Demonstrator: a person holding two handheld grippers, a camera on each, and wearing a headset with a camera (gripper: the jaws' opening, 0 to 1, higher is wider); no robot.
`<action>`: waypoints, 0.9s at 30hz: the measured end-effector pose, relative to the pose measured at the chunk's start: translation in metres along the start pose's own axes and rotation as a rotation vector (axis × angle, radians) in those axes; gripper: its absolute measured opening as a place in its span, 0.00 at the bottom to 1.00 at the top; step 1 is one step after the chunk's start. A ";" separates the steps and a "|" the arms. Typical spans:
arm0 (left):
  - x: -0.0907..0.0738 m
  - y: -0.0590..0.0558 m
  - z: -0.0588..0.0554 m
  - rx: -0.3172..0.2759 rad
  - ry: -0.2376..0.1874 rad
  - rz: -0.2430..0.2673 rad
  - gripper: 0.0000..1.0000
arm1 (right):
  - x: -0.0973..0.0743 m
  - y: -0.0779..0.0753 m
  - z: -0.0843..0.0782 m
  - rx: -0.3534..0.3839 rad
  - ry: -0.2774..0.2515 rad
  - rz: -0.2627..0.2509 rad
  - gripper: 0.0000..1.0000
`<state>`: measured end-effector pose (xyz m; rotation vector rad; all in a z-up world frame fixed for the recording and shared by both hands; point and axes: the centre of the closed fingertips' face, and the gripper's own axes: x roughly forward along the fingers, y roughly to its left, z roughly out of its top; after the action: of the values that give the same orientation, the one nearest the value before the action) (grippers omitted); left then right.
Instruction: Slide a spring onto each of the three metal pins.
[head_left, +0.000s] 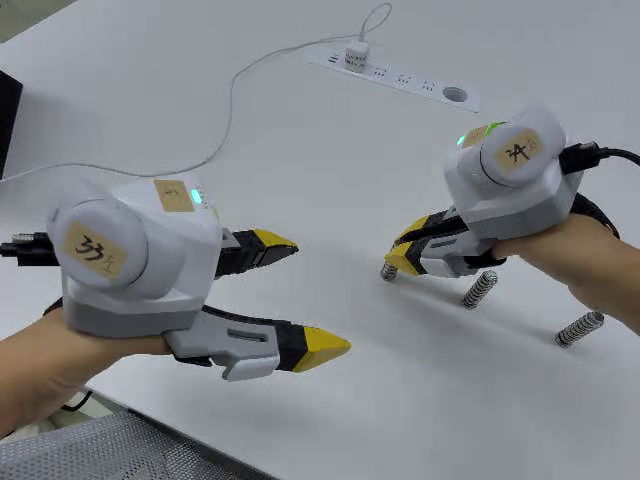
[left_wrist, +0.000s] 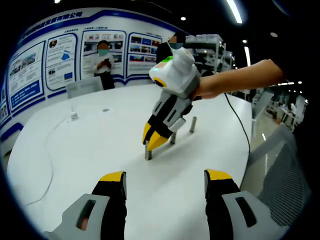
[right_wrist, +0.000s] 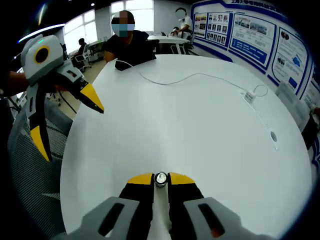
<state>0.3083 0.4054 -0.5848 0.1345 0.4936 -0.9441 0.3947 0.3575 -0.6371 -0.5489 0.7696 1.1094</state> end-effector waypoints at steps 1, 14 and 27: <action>0.000 0.000 0.000 -0.001 0.000 0.001 0.64 | 0.000 0.000 0.000 -0.001 0.000 0.001 0.11; -0.003 -0.002 0.000 0.002 0.007 0.014 0.64 | 0.004 0.004 -0.006 -0.043 0.026 0.013 0.12; -0.008 -0.004 0.004 0.011 0.013 0.038 0.65 | -0.012 0.006 0.000 -0.017 -0.057 -0.008 0.23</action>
<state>0.3024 0.4077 -0.5773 0.1595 0.4960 -0.9096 0.3863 0.3529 -0.6284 -0.5320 0.7089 1.1199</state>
